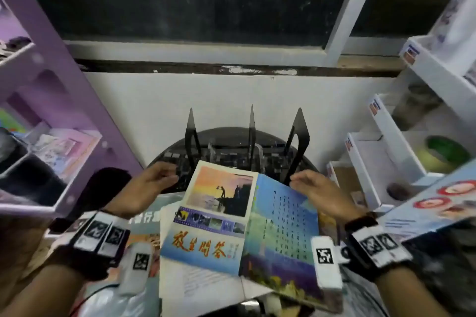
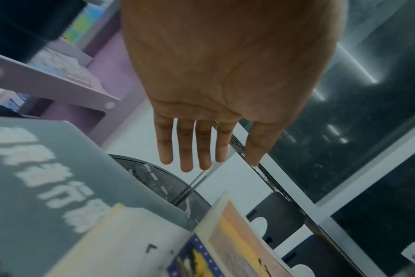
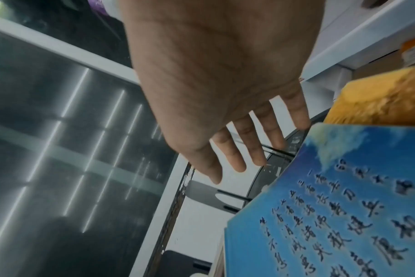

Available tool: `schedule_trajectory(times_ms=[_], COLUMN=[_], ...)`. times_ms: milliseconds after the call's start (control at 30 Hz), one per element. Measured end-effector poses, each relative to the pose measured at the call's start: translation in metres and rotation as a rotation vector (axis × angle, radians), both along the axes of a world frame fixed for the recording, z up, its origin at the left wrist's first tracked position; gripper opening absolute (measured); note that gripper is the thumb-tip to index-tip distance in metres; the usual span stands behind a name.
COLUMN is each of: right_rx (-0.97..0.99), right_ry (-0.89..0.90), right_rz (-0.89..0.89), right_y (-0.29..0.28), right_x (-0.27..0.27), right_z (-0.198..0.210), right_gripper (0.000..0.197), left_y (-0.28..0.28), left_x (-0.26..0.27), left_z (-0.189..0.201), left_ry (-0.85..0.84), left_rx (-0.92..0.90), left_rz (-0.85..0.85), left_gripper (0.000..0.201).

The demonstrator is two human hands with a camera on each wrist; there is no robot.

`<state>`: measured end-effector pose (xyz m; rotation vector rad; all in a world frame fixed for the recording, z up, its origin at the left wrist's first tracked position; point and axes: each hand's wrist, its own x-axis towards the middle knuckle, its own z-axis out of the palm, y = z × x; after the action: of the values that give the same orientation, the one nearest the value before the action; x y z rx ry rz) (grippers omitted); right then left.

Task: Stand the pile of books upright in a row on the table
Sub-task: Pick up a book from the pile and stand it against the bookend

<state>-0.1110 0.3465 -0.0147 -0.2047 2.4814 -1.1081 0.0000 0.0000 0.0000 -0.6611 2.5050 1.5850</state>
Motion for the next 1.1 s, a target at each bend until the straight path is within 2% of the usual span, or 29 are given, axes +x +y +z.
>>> schedule_trajectory(times_ms=[67, 167, 300, 400, 667, 933, 1033, 1100], right_rx=[0.038, 0.059, 0.111, 0.21, 0.42, 0.299, 0.269, 0.246], right_ry=[-0.025, -0.038, 0.003, 0.064, 0.178, 0.178, 0.248, 0.283], right_rz=[0.067, 0.123, 0.146, 0.211, 0.367, 0.333, 0.308, 0.285], right_y=[-0.008, -0.019, -0.024, -0.026, -0.032, -0.029, -0.025, -0.023], right_x=[-0.005, -0.009, -0.013, -0.014, -0.01, 0.008, 0.013, 0.015], right_z=[-0.006, -0.013, -0.02, -0.019, -0.019, -0.007, -0.002, 0.002], right_gripper=[0.026, 0.028, 0.024, 0.028, 0.04, 0.031, 0.032, 0.036], left_y=[0.005, 0.011, 0.02, 0.025, 0.035, 0.038, 0.041, 0.044], left_x=[-0.016, -0.036, -0.051, -0.056, -0.059, -0.048, -0.04, -0.035], left_z=[-0.007, -0.016, -0.029, -0.036, -0.052, -0.045, -0.034, -0.026], left_ry=[-0.049, -0.062, -0.058, -0.117, -0.076, 0.067, 0.143, 0.207], left_rx=[-0.031, -0.058, -0.092, -0.14, -0.406, -0.557, -0.574, -0.514], left_rz=[-0.06, -0.113, -0.166, -0.223, -0.326, -0.258, -0.214, -0.208], left_gripper=[0.032, 0.04, 0.036, 0.037, 0.064, 0.071, 0.068, 0.057])
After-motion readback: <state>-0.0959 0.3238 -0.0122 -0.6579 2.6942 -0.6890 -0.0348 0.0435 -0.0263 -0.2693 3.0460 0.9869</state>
